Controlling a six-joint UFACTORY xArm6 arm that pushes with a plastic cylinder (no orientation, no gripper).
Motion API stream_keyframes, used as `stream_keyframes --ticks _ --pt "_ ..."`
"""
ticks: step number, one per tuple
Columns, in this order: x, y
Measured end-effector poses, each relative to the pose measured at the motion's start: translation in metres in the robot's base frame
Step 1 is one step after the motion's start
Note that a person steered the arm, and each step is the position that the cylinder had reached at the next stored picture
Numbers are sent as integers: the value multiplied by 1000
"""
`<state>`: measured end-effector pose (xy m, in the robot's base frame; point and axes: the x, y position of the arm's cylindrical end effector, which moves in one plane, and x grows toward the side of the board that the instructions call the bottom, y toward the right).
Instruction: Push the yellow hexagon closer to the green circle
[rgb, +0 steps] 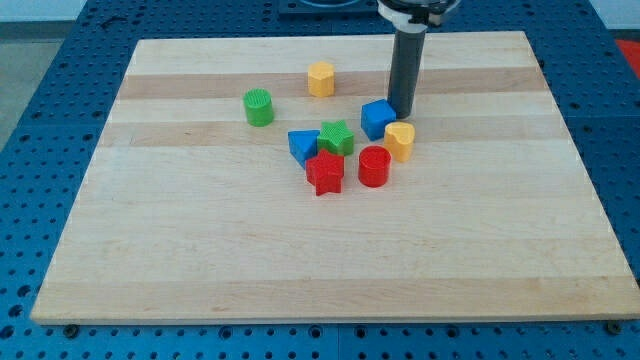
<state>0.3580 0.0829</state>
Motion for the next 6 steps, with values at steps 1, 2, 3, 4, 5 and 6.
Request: stream_keyframes --ticks 1,2,3,4,5,6 --pt "-3 0" --pt "-43 5" --pt "-54 -28" --pt "-68 -80" --pt "-97 -106" --pt "-106 -143"
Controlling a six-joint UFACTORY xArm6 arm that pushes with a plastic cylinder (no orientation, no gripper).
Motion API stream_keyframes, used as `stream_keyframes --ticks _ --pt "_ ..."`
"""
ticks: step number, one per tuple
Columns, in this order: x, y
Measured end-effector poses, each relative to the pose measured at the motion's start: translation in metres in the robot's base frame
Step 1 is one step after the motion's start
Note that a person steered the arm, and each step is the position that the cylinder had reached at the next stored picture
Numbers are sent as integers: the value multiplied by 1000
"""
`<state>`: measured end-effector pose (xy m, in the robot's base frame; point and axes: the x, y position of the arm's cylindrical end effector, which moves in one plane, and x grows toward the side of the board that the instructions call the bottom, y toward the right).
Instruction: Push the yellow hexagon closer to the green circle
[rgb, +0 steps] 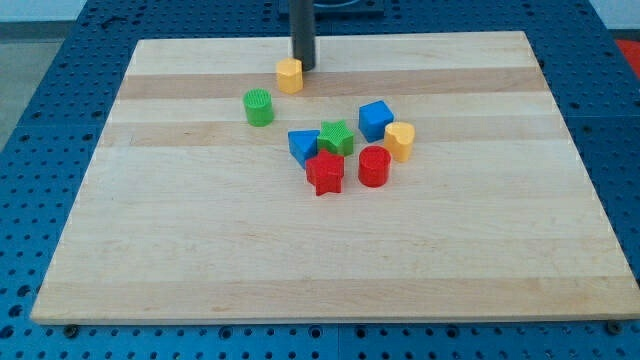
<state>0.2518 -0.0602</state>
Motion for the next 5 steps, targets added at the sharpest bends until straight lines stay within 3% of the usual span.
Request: stream_keyframes --ticks 1,5 --pt "0 -25" --pt "60 -8"
